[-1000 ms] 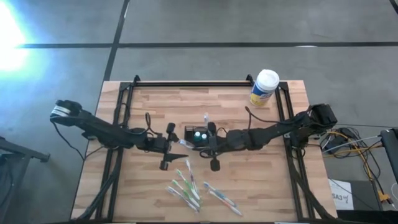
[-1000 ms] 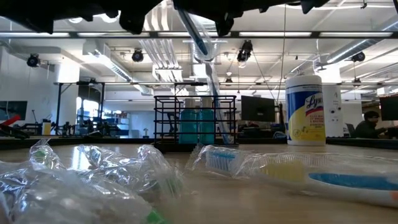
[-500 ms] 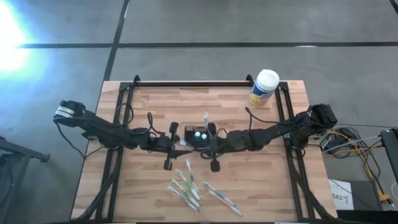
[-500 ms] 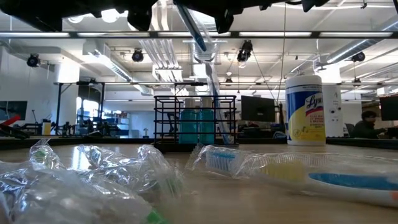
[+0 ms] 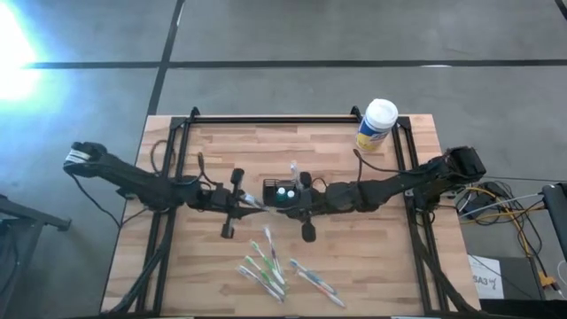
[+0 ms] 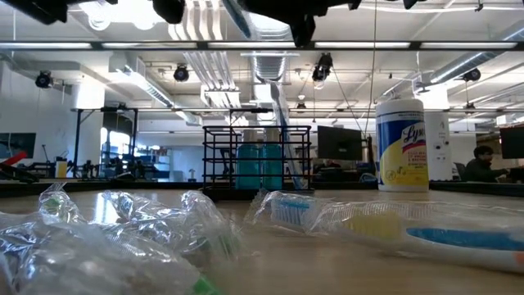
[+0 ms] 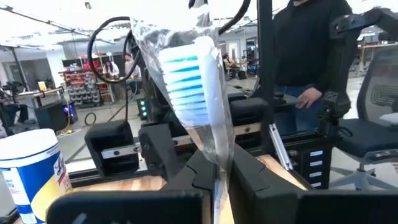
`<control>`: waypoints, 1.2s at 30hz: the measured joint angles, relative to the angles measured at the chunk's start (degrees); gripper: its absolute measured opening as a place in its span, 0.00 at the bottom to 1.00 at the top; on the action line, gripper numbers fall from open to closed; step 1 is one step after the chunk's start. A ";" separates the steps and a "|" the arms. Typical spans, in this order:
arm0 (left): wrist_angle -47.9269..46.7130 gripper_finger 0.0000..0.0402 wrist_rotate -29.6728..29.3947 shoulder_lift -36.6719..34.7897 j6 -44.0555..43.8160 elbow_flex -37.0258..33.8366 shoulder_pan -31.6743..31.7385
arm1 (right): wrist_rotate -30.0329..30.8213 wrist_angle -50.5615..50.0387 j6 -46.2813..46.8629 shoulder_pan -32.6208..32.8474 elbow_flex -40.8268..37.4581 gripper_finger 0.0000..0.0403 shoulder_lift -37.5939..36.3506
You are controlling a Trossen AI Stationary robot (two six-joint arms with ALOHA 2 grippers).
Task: Pick & Place toothbrushing station
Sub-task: Put the top blue toothbrush into the black mesh organizer
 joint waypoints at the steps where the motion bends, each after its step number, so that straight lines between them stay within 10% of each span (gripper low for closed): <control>1: -2.65 0.05 -0.38 -1.90 -0.17 0.23 0.00 | 0.11 -1.74 0.04 -0.03 -0.02 0.18 -0.80; 10: -26.82 0.05 -13.84 -15.28 0.08 2.06 0.32 | 0.04 -14.14 2.81 1.12 -3.10 0.19 -6.36; 24: -21.76 0.05 -11.46 -8.57 -2.93 -2.26 10.85 | -0.26 20.02 -0.58 2.35 -26.25 0.03 -7.04; 36: -18.31 0.05 -9.15 0.44 -6.27 -2.37 16.46 | 0.15 24.34 1.09 2.33 -30.99 0.02 -7.24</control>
